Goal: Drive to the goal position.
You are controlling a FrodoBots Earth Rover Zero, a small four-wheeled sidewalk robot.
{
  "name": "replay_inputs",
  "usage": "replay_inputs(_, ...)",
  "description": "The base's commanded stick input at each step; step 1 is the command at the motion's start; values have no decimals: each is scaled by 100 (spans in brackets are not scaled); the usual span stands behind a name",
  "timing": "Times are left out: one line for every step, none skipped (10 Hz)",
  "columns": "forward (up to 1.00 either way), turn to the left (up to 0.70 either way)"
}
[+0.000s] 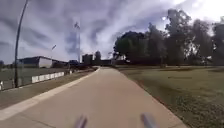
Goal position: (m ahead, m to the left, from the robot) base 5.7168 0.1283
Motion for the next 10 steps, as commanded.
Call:
replay_inputs(70, 0)
replay_inputs(70, 0)
replay_inputs(70, 0)
replay_inputs(75, 0)
replay_inputs(81, 0)
replay_inputs(85, 0)
replay_inputs(85, 0)
replay_inputs(85, 0)
replay_inputs(85, 0)
replay_inputs(85, 0)
